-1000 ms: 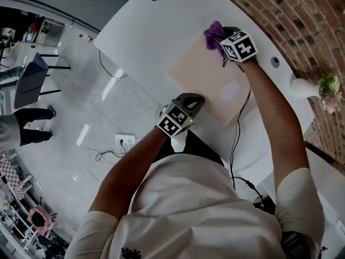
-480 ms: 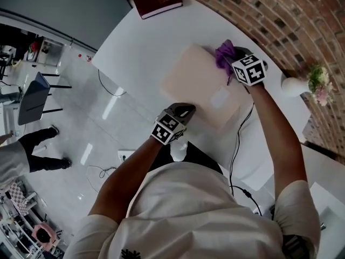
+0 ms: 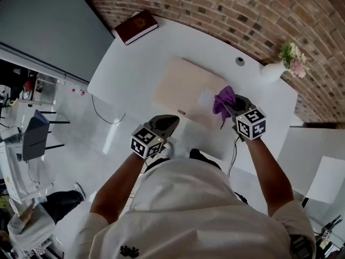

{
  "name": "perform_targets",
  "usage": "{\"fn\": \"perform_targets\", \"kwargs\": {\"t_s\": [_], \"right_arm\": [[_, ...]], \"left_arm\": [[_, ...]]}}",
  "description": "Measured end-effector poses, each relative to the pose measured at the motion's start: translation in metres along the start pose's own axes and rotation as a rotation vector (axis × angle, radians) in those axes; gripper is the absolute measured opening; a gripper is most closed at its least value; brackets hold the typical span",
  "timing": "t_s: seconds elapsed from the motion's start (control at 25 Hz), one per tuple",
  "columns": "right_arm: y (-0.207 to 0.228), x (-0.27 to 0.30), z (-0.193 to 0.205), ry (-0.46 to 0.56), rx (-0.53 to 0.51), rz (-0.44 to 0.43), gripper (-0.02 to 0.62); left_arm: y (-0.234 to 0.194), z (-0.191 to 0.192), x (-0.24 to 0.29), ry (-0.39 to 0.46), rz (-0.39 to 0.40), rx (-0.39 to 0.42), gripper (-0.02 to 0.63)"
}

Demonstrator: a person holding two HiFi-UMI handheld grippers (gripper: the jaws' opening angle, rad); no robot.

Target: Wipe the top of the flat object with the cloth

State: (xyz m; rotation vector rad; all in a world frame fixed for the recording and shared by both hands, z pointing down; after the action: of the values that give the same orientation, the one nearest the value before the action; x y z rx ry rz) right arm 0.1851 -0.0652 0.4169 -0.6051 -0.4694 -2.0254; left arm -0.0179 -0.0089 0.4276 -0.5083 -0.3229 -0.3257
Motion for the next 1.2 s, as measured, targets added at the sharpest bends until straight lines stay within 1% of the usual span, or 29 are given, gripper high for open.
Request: {"fn": "perform_targets", "kwargs": {"t_s": [0.12,0.24,0.32,0.48,0.64,0.84,1.04,1.2], "right_arm": [[-0.043,-0.033,0.023,-0.001,0.038,0.026,0.117],[-0.091,-0.055,0.042,0.002,0.059,0.034,0.117],[-0.120,-0.065,0.053,0.010,0.077,0.047,0.117],[-0.173,-0.079,0.072,0.022,0.131,0.089,0.117],[-0.219,-0.088,0.081,0.030,0.182,0.109,0.116],[-0.251,-0.102,0.079,0.046,0.202,0.128,0.115],[-0.263,-0.106,0.071,0.068,0.208,0.139,0.115],[-0.272,-0.108,0.065,0.077,0.190,0.126,0.115]], "left_arm": [[0.007,0.000,-0.029,-0.022,0.027,0.041,0.026],[0.011,0.005,-0.061,-0.014,0.029,0.031,0.026],[0.013,0.008,-0.081,-0.007,0.040,0.033,0.026],[0.019,0.015,-0.117,-0.023,0.088,0.077,0.026],[0.018,0.022,-0.148,-0.033,0.117,0.104,0.026],[0.023,0.021,-0.165,-0.017,0.138,0.112,0.026],[0.037,0.023,-0.173,-0.003,0.172,0.124,0.026],[0.042,0.028,-0.180,0.006,0.171,0.121,0.026]]}}
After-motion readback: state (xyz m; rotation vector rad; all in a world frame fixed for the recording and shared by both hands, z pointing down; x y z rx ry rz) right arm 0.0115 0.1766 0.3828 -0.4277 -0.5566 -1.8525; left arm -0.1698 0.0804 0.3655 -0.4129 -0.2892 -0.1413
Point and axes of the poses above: the fingertips, and each gripper's own axes: x forward along the fingers, y to its right, z out of its underside, the point moved 2 cm from there along -x, backward along the fingers, and after that the axes turned 7 degrees about z, right-handed, at the moved point
